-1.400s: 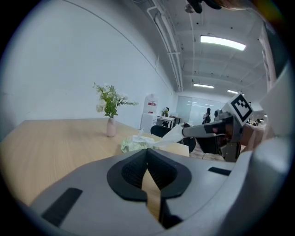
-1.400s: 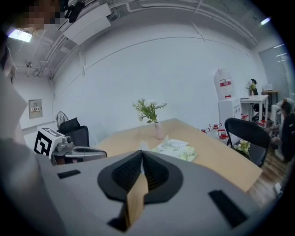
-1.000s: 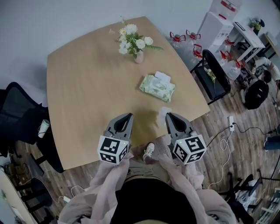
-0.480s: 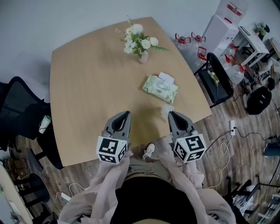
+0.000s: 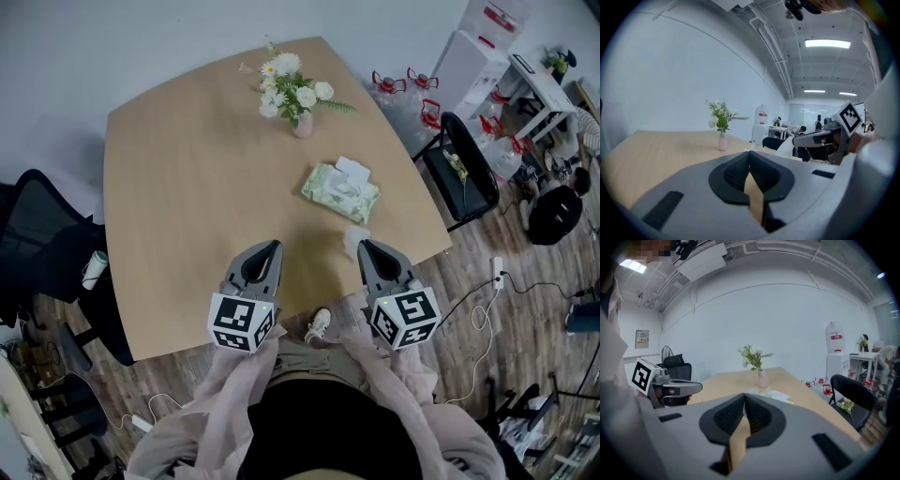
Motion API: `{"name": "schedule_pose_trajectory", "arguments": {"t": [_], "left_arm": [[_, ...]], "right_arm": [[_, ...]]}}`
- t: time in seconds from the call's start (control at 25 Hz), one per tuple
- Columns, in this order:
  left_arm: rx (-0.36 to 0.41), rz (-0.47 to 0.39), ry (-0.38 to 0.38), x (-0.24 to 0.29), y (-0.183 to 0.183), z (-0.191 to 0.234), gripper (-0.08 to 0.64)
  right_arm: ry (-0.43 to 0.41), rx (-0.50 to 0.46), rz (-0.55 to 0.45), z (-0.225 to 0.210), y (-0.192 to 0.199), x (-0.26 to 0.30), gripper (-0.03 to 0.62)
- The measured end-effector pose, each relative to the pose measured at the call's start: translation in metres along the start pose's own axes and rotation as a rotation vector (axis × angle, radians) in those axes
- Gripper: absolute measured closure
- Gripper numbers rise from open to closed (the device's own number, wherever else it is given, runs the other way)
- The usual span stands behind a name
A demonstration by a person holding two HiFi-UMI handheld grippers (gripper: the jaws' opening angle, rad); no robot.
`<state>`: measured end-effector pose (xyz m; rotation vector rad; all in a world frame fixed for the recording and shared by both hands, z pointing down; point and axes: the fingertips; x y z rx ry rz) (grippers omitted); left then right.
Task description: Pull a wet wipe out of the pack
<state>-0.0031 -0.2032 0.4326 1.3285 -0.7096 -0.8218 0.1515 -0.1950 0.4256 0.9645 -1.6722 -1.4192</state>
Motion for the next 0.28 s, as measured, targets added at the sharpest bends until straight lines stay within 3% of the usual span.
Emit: {"name": "schedule_pose_trajectory", "arguments": {"t": [0.28], "left_arm": [[-0.001, 0.005, 0.002, 0.005, 0.0021, -0.0005, 0.549]], "right_arm": [[-0.005, 0.006, 0.005, -0.002, 0.002, 0.002, 0.581]]}}
Point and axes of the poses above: the fingertips, and each gripper's own axes: x forward along the fingers, z to its left, y out of its underside, and after that the axes turned 15 degrees about -z, right-handed
